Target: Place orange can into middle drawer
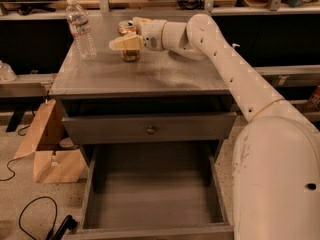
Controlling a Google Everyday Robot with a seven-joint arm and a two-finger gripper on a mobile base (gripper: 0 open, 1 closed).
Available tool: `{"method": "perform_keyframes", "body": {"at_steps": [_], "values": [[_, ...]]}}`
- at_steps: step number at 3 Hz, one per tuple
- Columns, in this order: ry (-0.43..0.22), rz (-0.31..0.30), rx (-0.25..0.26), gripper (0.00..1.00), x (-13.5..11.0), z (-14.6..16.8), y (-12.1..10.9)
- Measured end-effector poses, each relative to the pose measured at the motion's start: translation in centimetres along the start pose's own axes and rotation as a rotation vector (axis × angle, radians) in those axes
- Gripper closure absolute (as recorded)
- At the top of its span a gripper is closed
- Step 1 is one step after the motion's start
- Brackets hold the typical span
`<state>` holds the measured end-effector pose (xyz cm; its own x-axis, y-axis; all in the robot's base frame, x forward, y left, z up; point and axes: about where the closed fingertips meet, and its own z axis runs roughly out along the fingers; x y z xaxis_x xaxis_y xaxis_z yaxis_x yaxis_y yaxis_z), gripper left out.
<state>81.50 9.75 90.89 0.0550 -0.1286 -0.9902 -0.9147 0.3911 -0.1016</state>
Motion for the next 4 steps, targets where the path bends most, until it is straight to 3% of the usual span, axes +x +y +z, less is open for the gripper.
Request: {"method": "perform_keyframes", "body": {"at_steps": [3,4], "values": [[0.004,-0.017,0.002,0.88,0.0,0.2,2.5],[-0.026,-0.028,-0.017,1.0,-1.2,-1.9,4.8]]}}
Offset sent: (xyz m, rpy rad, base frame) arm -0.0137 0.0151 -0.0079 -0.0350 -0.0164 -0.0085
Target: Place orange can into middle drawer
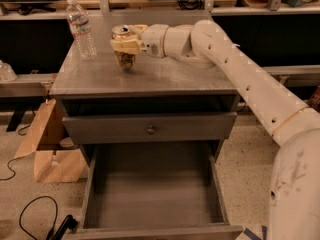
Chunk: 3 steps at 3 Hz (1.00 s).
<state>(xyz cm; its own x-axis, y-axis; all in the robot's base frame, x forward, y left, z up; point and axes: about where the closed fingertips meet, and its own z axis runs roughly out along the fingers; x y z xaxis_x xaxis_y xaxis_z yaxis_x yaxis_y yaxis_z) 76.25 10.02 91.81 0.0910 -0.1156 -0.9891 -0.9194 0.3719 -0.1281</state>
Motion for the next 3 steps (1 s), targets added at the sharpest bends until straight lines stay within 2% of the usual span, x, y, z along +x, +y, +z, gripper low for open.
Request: {"method": "perform_keyframes", "body": {"at_steps": [1,2,3], "values": [[-0.027,-0.045,-0.006,1.0,-3.3,-4.0,4.8],[0.027,-0.08,-0.012,1.0,-3.9,-7.0,9.8],[0.092,-0.067,-0.013,1.0,-2.0,-9.2,14.6]]}}
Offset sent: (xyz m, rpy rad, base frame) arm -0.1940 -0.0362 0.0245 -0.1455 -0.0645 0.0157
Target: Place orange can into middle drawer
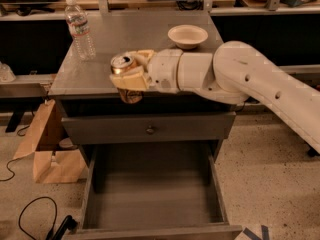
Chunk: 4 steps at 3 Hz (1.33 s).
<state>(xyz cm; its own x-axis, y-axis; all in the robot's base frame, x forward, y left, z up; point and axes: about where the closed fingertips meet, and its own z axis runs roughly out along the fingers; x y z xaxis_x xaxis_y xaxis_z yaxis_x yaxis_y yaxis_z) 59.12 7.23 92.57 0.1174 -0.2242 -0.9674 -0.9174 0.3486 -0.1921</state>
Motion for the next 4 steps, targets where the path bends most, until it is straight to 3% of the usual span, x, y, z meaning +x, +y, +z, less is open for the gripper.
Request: {"method": "perform_keyframes", "body": {"at_steps": [1,2,3,4], "values": [[0.04,0.046,-0.063,1.0,4.7,0.9,6.5],[0.04,0.046,-0.064,1.0,4.7,0.9,6.5],[0.036,0.091,-0.069,1.0,8.4,1.3,6.9],[0.028,0.157,-0.072,1.0,16.4,1.5,7.7]]}}
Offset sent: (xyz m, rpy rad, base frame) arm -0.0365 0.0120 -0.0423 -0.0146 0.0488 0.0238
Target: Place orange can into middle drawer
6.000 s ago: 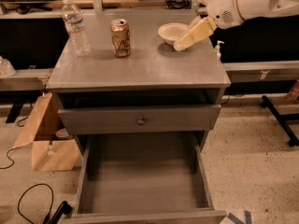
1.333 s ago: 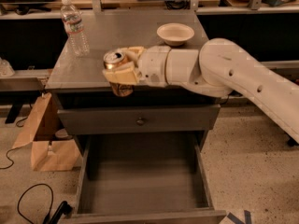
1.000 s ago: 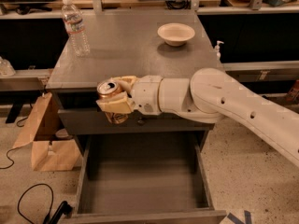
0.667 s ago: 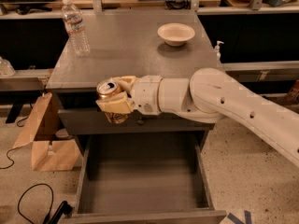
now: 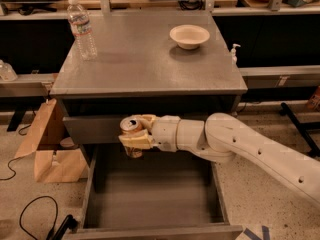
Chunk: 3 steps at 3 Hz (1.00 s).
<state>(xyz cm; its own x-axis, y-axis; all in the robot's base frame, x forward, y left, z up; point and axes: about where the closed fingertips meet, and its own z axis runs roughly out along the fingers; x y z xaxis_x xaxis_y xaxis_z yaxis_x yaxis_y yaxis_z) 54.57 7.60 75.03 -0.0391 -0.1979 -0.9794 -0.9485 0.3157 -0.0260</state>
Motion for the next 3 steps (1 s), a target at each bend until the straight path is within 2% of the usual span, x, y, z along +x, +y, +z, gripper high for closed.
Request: {"method": "perform_keyframes", "body": {"at_steps": [1,2,3], "values": [[-0.004,0.009,-0.021,1.0,6.5,0.2,-1.0],[-0.012,-0.008,-0.064,1.0,11.7,0.5,-1.8],[-0.062,0.006,-0.094,1.0,17.6,2.2,-1.0]]}}
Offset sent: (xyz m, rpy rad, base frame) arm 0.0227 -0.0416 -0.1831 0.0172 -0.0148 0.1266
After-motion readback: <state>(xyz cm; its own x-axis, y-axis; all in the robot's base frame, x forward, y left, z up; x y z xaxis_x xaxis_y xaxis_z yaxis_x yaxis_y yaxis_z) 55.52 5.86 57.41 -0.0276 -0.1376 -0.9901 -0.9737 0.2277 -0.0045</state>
